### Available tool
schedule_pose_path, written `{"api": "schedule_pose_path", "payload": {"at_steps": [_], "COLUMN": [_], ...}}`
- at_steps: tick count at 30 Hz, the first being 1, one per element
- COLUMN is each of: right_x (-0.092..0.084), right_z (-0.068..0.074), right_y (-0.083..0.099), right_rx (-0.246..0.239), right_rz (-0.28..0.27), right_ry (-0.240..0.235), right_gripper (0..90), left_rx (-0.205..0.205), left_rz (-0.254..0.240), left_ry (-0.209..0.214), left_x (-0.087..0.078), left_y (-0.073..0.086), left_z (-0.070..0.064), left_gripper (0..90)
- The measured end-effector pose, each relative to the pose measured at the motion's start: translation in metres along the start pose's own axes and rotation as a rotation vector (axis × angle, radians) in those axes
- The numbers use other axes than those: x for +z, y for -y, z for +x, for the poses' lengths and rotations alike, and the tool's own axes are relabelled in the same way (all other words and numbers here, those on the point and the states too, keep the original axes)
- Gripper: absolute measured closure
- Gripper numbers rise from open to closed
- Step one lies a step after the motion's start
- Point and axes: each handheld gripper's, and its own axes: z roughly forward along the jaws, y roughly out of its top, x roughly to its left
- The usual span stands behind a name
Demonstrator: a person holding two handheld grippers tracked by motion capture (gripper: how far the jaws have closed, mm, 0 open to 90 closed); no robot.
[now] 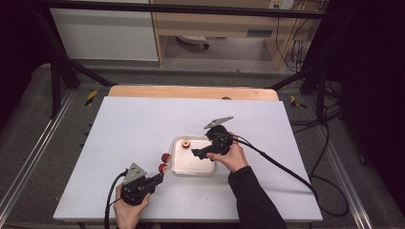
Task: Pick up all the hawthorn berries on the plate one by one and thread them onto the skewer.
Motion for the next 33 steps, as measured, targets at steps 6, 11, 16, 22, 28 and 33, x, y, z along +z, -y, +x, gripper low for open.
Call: {"api": "schedule_pose_path", "payload": {"at_steps": [6, 11, 16, 22, 28, 33], "right_x": [0.018, 0.036, 0.048, 0.06, 0.07, 0.076], "right_z": [-0.002, -0.001, -0.002, -0.004, -0.005, -0.006], "right_y": [-0.015, -0.024, -0.033, -0.042, -0.048, -0.051], "right_rx": [-0.014, -0.034, -0.039, -0.04, -0.059, -0.067], "right_rz": [0.057, 0.124, 0.174, 0.222, 0.269, 0.305], "right_ry": [0.007, 0.007, -0.005, -0.015, -0.002, 0.001], "right_gripper": [10.4, 14.7, 19.1, 27.1, 34.1, 38.7], "left_rx": [0.005, 0.005, 0.009, 0.011, 0.016, 0.022], "left_rz": [0.012, 0.025, 0.037, 0.036, 0.045, 0.054], "left_ry": [-0.015, -0.028, -0.034, -0.031, -0.028, -0.023], "left_x": [-0.002, -0.002, -0.002, -0.002, 0.0, 0.0], "left_y": [0.002, 0.002, 0.003, 0.002, 0.003, 0.002], "left_z": [0.003, 0.006, 0.007, 0.007, 0.006, 0.005], "left_gripper": [88.4, 88.4, 88.4, 88.4, 88.4, 88.4]}}
